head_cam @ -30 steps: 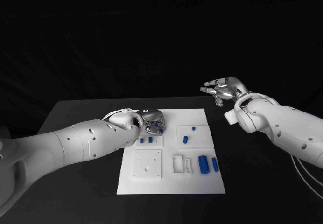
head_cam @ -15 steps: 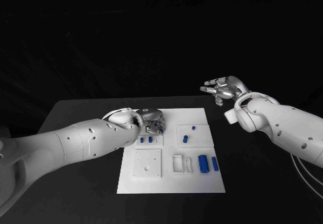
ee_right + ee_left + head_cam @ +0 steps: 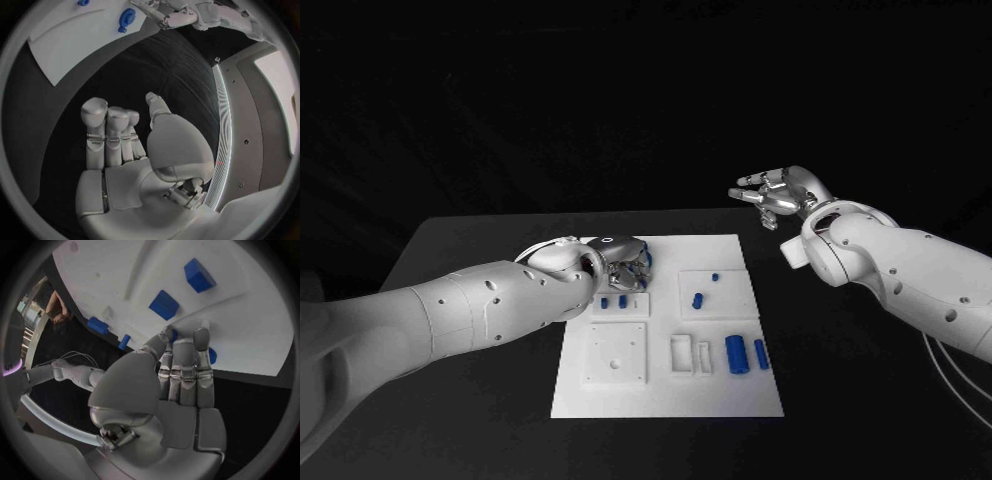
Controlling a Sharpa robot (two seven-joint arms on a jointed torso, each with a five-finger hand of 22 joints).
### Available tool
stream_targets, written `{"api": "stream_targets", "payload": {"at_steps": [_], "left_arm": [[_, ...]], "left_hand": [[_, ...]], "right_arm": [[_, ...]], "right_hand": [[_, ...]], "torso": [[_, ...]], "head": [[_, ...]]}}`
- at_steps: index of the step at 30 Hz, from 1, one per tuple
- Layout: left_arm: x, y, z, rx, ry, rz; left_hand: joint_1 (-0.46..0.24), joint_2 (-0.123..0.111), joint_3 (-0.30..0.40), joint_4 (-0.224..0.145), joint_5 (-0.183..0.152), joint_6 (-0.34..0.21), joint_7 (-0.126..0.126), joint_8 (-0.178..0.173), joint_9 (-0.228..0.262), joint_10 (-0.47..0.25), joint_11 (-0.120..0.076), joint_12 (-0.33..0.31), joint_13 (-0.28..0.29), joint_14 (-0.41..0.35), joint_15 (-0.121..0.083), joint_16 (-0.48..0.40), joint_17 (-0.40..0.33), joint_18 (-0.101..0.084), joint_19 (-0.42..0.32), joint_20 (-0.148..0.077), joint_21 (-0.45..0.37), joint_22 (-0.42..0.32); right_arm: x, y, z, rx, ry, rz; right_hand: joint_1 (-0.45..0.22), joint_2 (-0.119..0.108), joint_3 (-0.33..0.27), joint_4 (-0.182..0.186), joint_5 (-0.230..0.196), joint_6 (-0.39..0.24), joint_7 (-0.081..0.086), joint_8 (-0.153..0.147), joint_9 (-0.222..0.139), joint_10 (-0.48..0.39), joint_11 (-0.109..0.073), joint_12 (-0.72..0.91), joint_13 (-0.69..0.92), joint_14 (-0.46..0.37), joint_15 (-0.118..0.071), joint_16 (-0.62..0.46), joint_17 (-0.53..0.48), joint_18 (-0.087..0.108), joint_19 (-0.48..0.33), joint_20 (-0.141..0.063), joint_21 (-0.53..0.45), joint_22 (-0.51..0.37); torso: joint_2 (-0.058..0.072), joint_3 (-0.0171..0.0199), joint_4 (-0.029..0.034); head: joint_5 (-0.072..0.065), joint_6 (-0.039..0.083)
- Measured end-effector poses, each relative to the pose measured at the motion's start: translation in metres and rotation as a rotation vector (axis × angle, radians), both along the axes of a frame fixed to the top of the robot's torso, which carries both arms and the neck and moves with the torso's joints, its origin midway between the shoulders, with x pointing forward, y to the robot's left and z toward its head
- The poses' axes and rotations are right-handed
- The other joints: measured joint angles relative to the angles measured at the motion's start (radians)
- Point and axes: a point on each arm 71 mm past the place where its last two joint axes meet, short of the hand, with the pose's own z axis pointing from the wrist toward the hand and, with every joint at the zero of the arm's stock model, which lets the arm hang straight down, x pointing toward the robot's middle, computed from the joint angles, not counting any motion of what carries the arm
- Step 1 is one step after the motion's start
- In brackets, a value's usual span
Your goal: Assemble the parts on the task board
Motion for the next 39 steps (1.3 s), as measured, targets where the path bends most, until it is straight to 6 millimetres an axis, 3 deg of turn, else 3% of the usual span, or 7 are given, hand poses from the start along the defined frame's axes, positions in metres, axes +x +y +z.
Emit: {"api": "stream_targets", "payload": {"at_steps": [19,39], "left_arm": [[-0.005,0.016,0.029,-0.16,0.001,0.044],[-0.003,0.048,0.027,-0.159,0.059,0.116]], "left_hand": [[0.0,0.0,0.015,-0.001,-0.002,-0.004,0.003,0.0,-0.003,-0.002,0.002,0.0,-0.001,0.0,0.0,0.0,0.0,0.009,0.0,0.0,0.011,0.001],[0.001,-0.002,0.015,-0.001,-0.005,-0.006,0.002,-0.002,-0.002,-0.005,0.003,-0.004,0.0,0.0,0.0,-0.004,0.0,0.008,0.0,0.0,0.015,0.0]], "right_arm": [[0.001,-0.004,-0.001,-0.003,0.002,-0.01],[0.001,-0.008,-0.001,-0.006,0.003,-0.017]], "right_hand": [[0.0,0.0,0.0,0.0,-0.001,0.0,0.0,0.0,0.0,0.0,0.0,0.0,0.0,0.0,0.0,0.0,0.0,0.0,0.0,0.0,0.0,0.0],[0.0,0.0,0.0,0.0,-0.001,0.0,0.0,0.0,0.0,0.0,0.0,0.0,0.0,0.0,0.0,0.0,0.0,0.0,0.0,0.0,0.0,0.0]], "torso": [[-0.002,0.0001,0.0018],[0.0,-0.0006,0.0018]], "head": [[0.01,0.009],[0.019,0.016]]}}
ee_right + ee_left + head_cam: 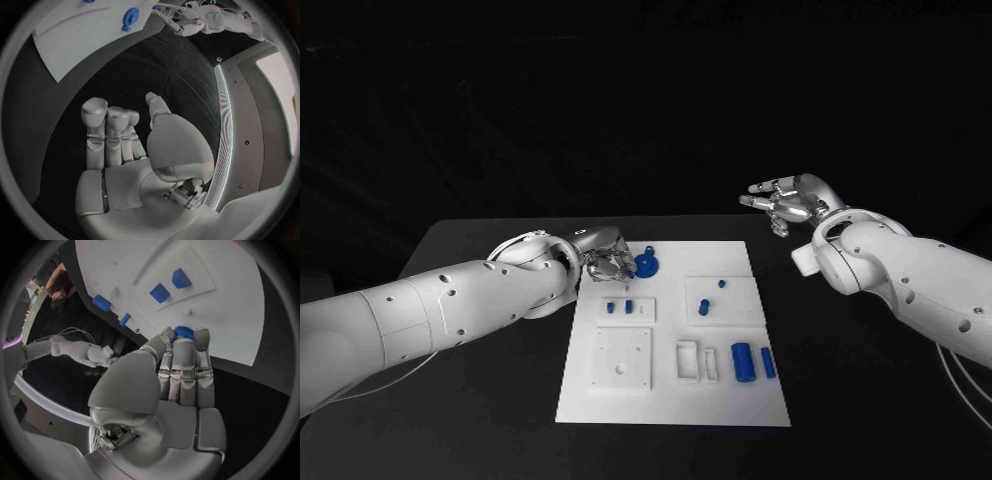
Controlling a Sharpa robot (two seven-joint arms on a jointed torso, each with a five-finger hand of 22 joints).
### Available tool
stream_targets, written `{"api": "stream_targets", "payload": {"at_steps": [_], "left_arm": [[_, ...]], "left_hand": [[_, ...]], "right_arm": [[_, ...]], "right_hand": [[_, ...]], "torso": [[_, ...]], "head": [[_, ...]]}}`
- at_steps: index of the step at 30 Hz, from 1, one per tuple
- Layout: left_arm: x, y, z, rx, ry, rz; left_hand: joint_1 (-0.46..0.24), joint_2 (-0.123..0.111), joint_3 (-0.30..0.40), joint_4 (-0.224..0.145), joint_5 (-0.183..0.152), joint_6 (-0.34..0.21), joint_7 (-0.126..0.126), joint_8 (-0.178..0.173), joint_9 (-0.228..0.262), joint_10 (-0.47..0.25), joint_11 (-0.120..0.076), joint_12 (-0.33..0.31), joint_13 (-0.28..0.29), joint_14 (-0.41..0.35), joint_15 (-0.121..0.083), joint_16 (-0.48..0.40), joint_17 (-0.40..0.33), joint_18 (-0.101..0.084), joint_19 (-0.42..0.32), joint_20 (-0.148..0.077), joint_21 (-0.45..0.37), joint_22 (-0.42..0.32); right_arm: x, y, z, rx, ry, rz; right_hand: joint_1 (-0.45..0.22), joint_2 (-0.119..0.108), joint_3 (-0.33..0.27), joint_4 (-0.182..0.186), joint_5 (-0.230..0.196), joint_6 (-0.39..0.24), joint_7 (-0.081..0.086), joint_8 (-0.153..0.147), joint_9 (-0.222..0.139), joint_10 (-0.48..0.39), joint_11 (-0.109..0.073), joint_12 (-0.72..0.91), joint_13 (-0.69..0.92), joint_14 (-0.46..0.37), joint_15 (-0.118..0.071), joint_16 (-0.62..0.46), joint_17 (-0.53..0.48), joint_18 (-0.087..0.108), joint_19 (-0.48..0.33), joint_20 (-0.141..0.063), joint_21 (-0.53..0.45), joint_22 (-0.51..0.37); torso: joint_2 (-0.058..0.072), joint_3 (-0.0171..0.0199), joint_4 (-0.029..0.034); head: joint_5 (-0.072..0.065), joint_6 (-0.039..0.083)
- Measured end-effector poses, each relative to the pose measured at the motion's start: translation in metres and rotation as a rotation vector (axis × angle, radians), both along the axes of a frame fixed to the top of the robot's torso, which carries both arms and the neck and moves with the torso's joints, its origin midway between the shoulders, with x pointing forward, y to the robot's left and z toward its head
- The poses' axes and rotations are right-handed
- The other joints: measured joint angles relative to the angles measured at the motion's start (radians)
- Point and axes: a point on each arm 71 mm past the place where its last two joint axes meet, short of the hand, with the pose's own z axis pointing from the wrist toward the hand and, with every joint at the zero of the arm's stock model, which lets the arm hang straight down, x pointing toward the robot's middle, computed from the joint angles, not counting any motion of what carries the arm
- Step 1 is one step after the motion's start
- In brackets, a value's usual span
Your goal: Assemble the parts on the task board
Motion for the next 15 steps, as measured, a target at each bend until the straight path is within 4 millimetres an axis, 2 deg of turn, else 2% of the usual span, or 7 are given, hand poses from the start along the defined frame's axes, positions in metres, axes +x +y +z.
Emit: {"api": "stream_targets", "payload": {"at_steps": [15], "left_arm": [[0.001,0.008,-0.011,0.026,0.035,0.018]], "left_hand": [[0.003,-0.003,0.0,0.0,0.0,-0.002,-0.002,-0.002,-0.001,-0.004,0.003,0.004,0.0,0.0,0.0,0.0,-0.001,-0.006,-0.007,0.0,0.0,0.0]], "right_arm": [[0.0,-0.001,0.0,-0.001,0.0,-0.001]], "right_hand": [[0.0,0.0,0.0,0.0,0.004,0.0,0.0,0.0,0.0,0.0,0.0,0.0,0.0,0.0,0.0,0.0,0.0,0.0,0.0,0.0,0.0,0.0]], "torso": [[0.001,0.0006,-0.0023]], "head": [[0.003,-0.007]]}}
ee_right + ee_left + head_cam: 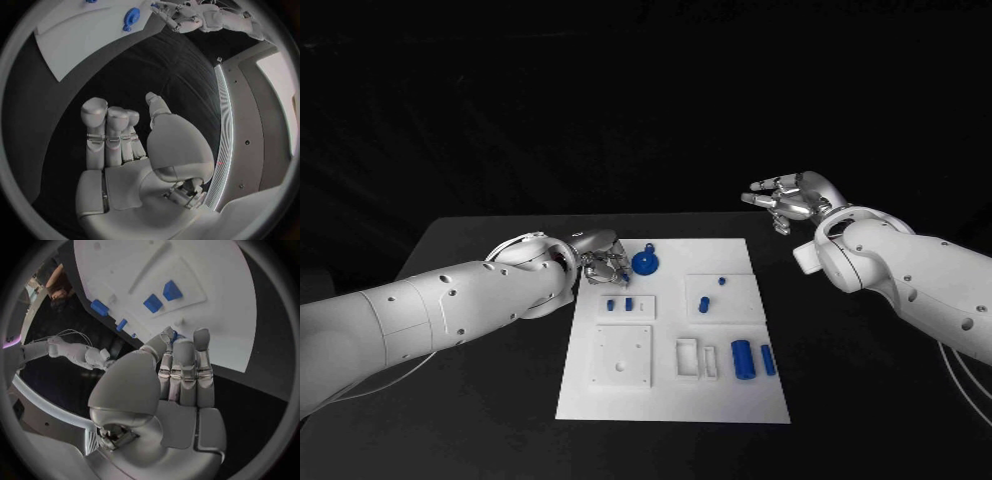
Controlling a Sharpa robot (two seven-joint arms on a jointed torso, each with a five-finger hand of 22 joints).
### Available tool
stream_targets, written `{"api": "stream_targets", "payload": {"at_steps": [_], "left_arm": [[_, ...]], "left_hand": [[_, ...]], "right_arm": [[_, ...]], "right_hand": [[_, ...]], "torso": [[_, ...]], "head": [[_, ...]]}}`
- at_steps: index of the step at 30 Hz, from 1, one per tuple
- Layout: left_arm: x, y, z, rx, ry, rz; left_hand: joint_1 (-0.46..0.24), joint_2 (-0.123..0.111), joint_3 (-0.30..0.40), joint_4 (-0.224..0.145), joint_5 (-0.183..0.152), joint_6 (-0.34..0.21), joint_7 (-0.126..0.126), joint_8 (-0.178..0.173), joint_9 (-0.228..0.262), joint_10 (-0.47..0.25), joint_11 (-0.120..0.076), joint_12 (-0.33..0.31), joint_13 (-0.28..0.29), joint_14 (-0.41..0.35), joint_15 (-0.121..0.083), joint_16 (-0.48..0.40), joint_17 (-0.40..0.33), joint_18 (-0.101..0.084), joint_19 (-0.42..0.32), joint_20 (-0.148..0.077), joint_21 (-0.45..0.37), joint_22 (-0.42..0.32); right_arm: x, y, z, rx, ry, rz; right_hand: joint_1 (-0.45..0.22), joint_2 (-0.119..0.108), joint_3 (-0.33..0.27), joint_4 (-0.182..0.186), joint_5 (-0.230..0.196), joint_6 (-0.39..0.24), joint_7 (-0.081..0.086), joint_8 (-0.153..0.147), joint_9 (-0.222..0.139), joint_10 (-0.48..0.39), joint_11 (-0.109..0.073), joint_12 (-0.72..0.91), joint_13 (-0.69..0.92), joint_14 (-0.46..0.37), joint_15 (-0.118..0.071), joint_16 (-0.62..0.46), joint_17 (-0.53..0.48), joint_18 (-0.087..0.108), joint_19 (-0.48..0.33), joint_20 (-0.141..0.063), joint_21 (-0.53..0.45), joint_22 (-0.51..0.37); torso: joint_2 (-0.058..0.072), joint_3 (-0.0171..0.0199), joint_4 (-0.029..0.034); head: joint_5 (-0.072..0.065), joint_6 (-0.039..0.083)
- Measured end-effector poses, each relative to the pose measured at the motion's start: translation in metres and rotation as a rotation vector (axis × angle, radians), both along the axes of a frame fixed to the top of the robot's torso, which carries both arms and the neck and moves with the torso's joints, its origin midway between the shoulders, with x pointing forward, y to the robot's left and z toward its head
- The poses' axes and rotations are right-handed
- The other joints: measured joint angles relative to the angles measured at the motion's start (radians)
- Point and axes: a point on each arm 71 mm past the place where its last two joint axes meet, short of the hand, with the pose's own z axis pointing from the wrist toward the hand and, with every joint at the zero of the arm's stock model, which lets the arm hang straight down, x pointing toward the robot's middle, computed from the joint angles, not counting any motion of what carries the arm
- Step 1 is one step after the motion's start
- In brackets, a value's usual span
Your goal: Assemble the parts on the task board
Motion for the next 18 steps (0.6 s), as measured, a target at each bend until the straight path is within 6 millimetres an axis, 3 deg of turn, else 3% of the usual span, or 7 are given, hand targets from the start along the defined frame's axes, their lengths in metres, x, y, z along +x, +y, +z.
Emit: {"api": "stream_targets", "payload": {"at_steps": [18], "left_arm": [[0.0004,0.0031,-0.0037,0.016,0.021,0.008]], "left_hand": [[0.001,-0.001,0.0,0.0,0.0,0.0,0.0,-0.002,0.0,-0.002,0.002,0.0,0.0,0.0,0.0,0.0,0.0,-0.001,0.0,0.0,0.004,0.0]], "right_arm": [[0.0,-0.0003,0.0,0.0,0.0,0.0]], "right_hand": [[0.0,0.0,0.003,-0.003,0.0,0.0,0.0,0.0,0.0,0.0,0.0,0.0,-0.001,0.0,0.0,-0.004,-0.007,0.0,0.0,0.0,-0.008,0.0]], "torso": [[-0.001,0.0005,0.0004]], "head": [[-0.003,-0.005]]}}
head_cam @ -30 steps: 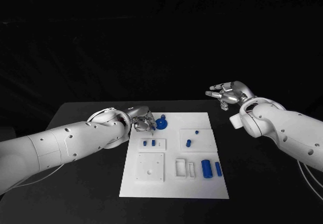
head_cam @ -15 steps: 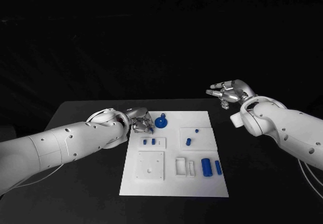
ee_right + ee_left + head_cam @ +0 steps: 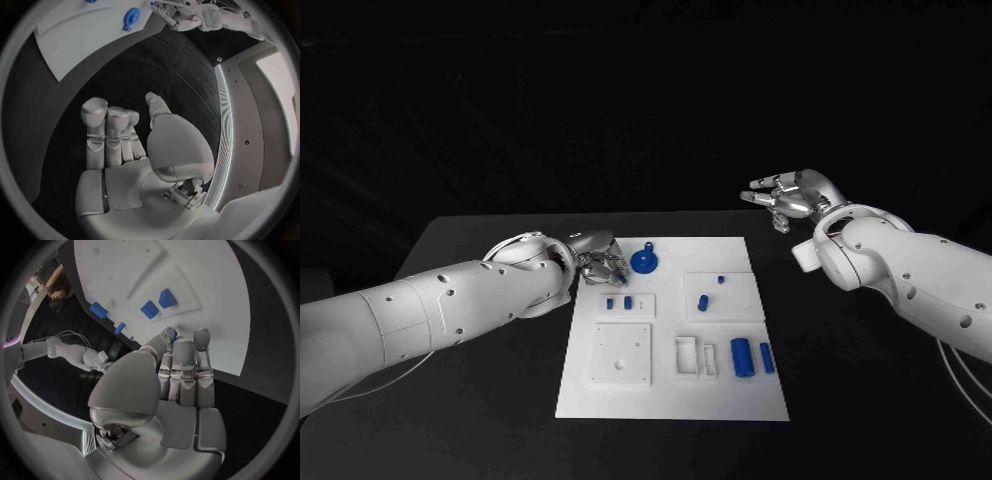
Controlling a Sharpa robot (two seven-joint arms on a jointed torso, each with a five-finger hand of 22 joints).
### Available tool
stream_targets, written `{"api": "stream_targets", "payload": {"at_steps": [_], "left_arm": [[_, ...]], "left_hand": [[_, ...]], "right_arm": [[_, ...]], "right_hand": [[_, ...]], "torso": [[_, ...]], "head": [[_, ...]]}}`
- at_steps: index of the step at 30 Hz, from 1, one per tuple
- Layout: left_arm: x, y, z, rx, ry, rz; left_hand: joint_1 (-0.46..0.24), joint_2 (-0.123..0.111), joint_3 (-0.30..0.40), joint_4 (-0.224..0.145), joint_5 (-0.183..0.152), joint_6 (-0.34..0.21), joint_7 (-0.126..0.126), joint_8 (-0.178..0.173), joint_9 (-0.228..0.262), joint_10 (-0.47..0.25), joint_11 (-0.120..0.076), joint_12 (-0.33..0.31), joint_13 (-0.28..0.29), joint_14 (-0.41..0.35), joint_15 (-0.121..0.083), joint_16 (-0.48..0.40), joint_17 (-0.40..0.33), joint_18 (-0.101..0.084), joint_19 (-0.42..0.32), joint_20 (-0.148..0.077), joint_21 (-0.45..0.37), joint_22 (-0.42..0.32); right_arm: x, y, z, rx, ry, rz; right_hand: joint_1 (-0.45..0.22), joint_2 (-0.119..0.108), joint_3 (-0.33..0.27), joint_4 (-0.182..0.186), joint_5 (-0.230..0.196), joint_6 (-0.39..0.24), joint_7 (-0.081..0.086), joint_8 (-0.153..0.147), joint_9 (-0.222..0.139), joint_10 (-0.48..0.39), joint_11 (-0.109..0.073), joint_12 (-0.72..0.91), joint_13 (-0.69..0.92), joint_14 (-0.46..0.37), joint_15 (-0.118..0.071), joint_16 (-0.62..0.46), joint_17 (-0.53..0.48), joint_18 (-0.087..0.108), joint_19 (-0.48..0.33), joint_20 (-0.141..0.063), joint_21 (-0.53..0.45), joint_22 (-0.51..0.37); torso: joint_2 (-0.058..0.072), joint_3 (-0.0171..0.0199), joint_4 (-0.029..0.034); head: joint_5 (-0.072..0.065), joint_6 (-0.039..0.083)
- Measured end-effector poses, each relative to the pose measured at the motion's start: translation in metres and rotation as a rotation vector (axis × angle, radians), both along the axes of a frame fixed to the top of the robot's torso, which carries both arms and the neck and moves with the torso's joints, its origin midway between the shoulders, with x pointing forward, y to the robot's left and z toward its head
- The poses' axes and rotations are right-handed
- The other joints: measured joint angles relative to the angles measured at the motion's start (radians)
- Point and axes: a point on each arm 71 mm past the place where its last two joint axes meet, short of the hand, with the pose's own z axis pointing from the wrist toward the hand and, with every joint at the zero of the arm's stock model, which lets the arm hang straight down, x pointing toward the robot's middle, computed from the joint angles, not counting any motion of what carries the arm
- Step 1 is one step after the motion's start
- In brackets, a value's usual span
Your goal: Assemble the parts on the task board
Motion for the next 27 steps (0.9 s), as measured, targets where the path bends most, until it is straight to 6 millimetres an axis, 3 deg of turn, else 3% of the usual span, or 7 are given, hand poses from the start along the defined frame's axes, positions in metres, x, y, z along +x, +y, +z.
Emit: {"api": "stream_targets", "payload": {"at_steps": [27], "left_arm": [[0.0016,-0.0028,-0.0033,0.009,0.015,0.003]], "left_hand": [[-0.008,0.0,0.0,0.0,-0.002,-0.003,-0.002,-0.006,0.0,-0.003,0.0,0.0,0.002,0.0,0.0,0.0,0.0,-0.002,0.0,0.0,0.0,0.0]], "right_arm": [[0.0014,0.003,-0.0016,0.002,0.005,0.004]], "right_hand": [[0.0,0.0,0.0,0.0,0.0,0.0,0.0,0.0,0.0,0.0,0.0,0.0,0.0,0.0,0.0,-0.004,-0.001,0.0,0.0,0.0,0.0,0.001]], "torso": [[0.001,0.0008,-0.0004]], "head": [[0.003,-0.003]]}}
